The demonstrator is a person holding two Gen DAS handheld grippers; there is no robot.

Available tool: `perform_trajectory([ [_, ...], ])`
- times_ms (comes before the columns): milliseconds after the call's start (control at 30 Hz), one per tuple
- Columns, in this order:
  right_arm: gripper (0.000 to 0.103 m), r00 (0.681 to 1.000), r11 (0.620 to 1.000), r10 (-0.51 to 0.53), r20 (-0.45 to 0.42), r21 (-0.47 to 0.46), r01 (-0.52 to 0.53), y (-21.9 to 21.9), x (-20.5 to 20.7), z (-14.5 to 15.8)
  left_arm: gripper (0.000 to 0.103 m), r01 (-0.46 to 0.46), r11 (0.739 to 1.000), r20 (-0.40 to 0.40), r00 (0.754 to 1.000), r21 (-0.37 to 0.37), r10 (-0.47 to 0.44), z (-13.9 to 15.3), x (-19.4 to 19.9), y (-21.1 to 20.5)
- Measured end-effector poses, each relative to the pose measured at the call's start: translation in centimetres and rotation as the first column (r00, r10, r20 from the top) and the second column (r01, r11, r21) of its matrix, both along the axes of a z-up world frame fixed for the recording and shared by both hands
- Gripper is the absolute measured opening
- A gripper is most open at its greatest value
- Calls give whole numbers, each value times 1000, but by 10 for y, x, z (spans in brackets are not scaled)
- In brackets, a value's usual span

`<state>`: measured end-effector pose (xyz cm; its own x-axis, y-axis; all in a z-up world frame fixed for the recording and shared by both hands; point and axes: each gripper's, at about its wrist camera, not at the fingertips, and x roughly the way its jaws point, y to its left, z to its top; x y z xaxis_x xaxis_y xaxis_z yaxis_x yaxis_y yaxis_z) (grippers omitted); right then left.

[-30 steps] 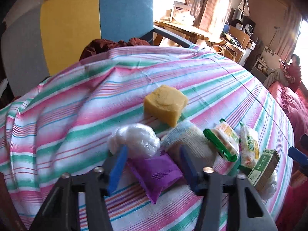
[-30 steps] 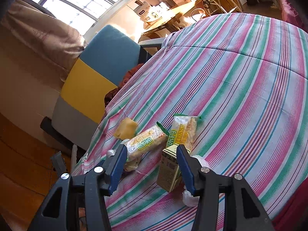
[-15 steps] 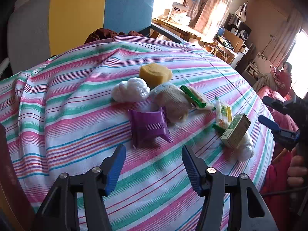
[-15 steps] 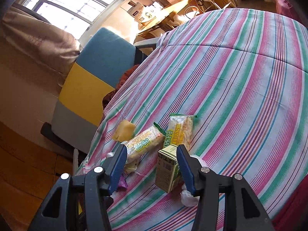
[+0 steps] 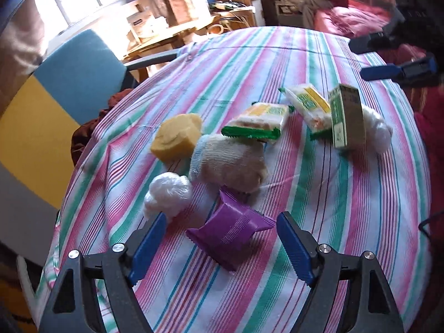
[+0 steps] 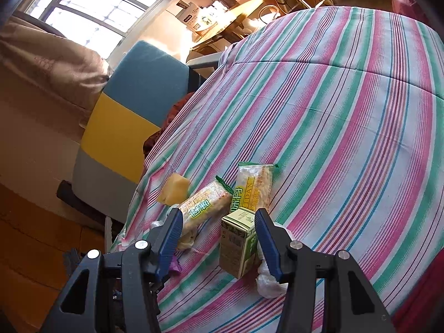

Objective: Organize objects
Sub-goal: 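Grasp the purple snack with the left gripper while the right gripper grasps a clear plastic bundle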

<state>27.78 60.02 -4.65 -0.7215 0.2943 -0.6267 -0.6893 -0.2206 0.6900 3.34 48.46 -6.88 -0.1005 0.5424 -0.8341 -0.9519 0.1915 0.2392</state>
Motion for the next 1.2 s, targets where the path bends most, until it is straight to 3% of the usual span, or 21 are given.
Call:
perform_trajectory([
  [100, 55, 1000, 1000, 0, 10, -4, 0, 1, -1, -2, 80, 44, 998, 7, 999, -41, -43, -11, -1, 4],
  [200, 55, 1000, 1000, -7, 13, -4, 7, 1, 0, -2, 47, 12, 998, 88, 996, -68, -6, -20, -6, 9],
  [233, 55, 1000, 1000, -11, 12, -5, 11, 2, 1, -3, 43, -6, 998, 114, 993, -69, 14, -23, -5, 9],
  [400, 55, 999, 1000, -26, 25, -13, 26, 2, 3, -4, 41, -133, 990, 171, 976, -41, 138, -21, 3, -6],
  [500, 55, 999, 999, -28, 34, -19, 29, 3, 4, -5, 41, -227, 973, 205, 952, -28, 228, -20, 8, -25],
  [700, 55, 998, 998, -26, 60, -52, 29, 4, 3, -11, 40, -437, 899, 335, 846, -12, 415, -16, 12, -77],
  [833, 55, 989, 994, -47, 139, -93, 60, 7, 1, -20, 40, -514, 858, 386, 788, -14, 479, -16, 16, -112],
  [1000, 55, 973, 988, -51, 225, -129, 82, 9, -2, -29, 40, -548, 837, 397, 766, -9, 505, -13, 19, -135],
  [1200, 55, 943, 980, 80, 323, -198, -15, 8, -26, -46, 40, -556, 831, 401, 766, 20, 503, -6, 27, -147],
])
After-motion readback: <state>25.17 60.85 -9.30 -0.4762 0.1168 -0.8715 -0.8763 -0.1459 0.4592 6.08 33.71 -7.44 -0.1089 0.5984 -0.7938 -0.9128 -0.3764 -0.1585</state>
